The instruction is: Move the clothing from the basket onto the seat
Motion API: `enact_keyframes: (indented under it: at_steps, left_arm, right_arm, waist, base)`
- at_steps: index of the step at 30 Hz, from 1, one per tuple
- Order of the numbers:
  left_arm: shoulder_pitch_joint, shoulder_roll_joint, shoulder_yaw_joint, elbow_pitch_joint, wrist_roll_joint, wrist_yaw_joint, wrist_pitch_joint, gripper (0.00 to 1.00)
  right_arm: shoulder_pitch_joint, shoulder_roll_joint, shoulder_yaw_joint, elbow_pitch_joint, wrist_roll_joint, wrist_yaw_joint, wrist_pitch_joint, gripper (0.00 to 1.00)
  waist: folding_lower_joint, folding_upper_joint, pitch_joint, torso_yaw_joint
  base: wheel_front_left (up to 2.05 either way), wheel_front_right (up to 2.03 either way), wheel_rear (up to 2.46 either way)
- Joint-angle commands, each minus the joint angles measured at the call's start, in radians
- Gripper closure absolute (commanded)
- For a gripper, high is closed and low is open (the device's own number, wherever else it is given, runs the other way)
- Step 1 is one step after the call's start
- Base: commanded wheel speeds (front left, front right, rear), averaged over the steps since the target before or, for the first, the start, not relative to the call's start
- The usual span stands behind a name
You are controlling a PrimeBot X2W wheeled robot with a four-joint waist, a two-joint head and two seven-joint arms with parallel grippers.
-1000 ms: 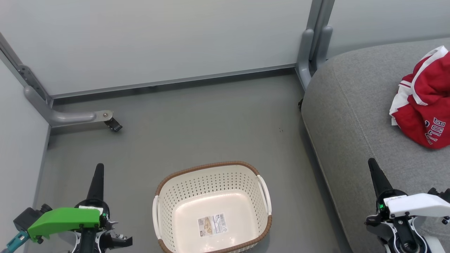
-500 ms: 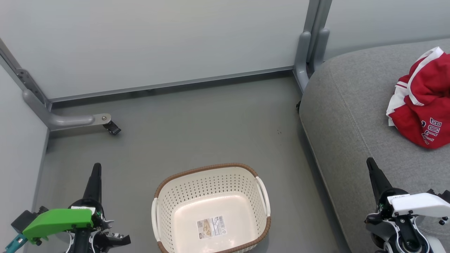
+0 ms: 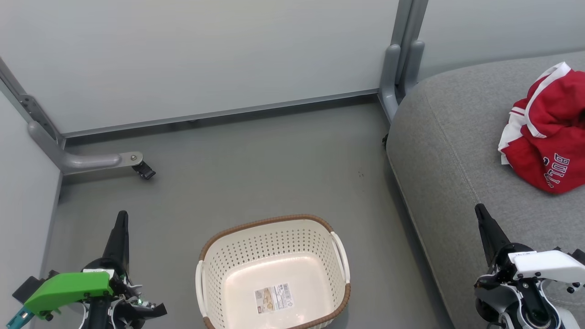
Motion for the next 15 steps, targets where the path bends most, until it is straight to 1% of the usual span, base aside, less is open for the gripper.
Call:
enact_keyframes:
  at_steps: [1, 15]
  left_arm:
    - [-0.016, 0.002, 0.006, 0.002, -0.019, -0.006, 0.007, 1.0]
    - [-0.016, -0.002, 0.01, 0.002, -0.016, -0.006, 0.01, 1.0]
  right_arm:
    - [-0.012, -0.006, -0.003, 0.004, 0.019, 0.0, 0.008, 1.0]
    - [-0.01, -0.006, -0.003, 0.004, 0.021, 0.0, 0.009, 1.0]
  waist:
    - [0.0, 0.0, -0.001, -0.001]
    - [0.0, 0.0, -0.002, -0.001]
  base:
    - [0.0, 0.0, 0.0]
    - [0.0, 0.0, 0.0]
